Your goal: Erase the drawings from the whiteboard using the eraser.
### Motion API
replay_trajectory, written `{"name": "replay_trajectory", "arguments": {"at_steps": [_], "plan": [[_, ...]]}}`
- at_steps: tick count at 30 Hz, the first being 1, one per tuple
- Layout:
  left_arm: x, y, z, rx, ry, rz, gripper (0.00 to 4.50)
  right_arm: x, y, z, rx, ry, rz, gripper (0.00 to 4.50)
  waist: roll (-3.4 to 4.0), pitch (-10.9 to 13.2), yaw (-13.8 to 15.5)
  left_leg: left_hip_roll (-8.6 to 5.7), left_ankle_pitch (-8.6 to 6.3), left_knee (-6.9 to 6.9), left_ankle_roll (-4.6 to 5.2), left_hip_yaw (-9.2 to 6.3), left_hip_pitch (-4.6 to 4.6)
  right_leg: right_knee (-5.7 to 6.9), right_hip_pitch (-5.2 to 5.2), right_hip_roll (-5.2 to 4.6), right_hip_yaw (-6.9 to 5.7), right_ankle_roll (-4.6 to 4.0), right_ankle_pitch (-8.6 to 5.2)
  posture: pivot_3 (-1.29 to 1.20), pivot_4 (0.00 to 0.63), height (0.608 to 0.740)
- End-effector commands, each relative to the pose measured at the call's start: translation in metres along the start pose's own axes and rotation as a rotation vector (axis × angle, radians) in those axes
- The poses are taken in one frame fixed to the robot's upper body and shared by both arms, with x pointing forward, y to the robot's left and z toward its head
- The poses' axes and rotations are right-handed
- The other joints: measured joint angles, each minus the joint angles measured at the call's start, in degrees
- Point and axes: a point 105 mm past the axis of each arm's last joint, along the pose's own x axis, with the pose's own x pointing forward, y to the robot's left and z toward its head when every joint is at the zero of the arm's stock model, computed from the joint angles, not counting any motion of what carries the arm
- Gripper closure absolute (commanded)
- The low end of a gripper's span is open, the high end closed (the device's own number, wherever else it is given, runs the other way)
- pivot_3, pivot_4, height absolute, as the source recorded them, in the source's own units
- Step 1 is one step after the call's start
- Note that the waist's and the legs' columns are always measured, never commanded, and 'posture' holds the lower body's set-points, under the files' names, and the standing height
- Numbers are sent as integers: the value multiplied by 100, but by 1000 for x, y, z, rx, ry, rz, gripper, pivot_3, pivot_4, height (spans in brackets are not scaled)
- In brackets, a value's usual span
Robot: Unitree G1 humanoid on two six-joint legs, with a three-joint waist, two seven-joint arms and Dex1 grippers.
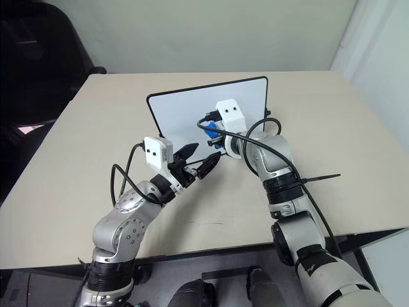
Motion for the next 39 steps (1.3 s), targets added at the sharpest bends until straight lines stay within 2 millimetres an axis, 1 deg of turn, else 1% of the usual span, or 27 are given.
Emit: {"name": "replay_trajectory", "arguments": {"at_steps": [1,3,5,9,10,12,13,17,19,21,25,31,35,39], "plan": [[2,-8,12,19,-41,-26,0,-12,-28,19,29,-83,-103,4151,0,0,19,-3,0,1,1,-1,0,0,0,-2,0,0,0,0,150,740],[2,-8,13,19,-41,-28,0,-17,-46,15,55,-82,-162,4151,0,0,47,-6,0,4,1,-1,0,1,0,-5,0,0,0,0,150,740],[1,-7,13,19,-41,-28,0,-26,-70,8,87,-74,-237,4151,0,0,69,-8,0,6,2,-2,0,3,2,-7,1,0,0,0,150,740],[-1,-6,12,20,-40,-28,0,-38,-95,-3,111,-58,-315,4151,0,0,79,-9,1,8,3,2,2,5,9,-8,6,1,2,0,150,740],[-1,-6,12,21,-39,-28,0,-44,-103,-9,116,-50,-335,4151,0,0,77,-9,1,6,2,3,1,7,20,-8,8,2,2,0,150,740],[-2,-6,11,24,-37,-25,0,-52,-110,-16,118,-38,-353,4151,0,0,76,-9,1,2,2,0,1,10,21,-6,7,4,1,0,150,740],[-2,-5,11,26,-37,-22,0,-55,-111,-18,118,-33,-355,4151,0,0,75,-8,1,1,2,-1,1,13,20,-5,6,8,-1,0,150,740],[-4,-3,11,34,-36,-5,0,-69,-116,-40,115,10,-366,4151,0,0,61,-7,2,-6,0,-2,1,16,15,-2,6,14,-5,0,150,740],[-6,-3,11,34,-35,-2,0,-76,-117,-50,118,32,-368,4151,0,0,52,-7,2,-5,0,0,2,14,18,-1,7,17,-6,0,150,740],[-7,-2,11,35,-33,-1,0,-80,-116,-56,121,45,-368,4151,0,0,51,-8,2,-2,0,0,3,13,21,-2,8,20,-4,0,150,740],[-12,3,10,52,-32,28,0,-97,-116,-74,125,102,-367,4151,0,0,47,-8,3,2,2,1,7,10,30,-2,9,29,2,0,150,740],[-16,3,12,83,-35,43,0,-114,-114,-83,124,140,-350,4151,0,0,50,-12,5,5,7,0,18,3,47,-4,10,44,1,0,150,740],[-14,-1,14,80,-36,40,0,-117,-113,-97,128,190,-353,4151,-1,0,51,-13,6,4,8,-2,35,2,65,-4,10,66,-13,0,150,740],[-14,-3,16,82,-37,39,0,-120,-111,-102,124,205,-349,3058,0,0,55,-13,6,3,8,-2,50,2,77,-4,11,83,-24,0,150,740]]}}
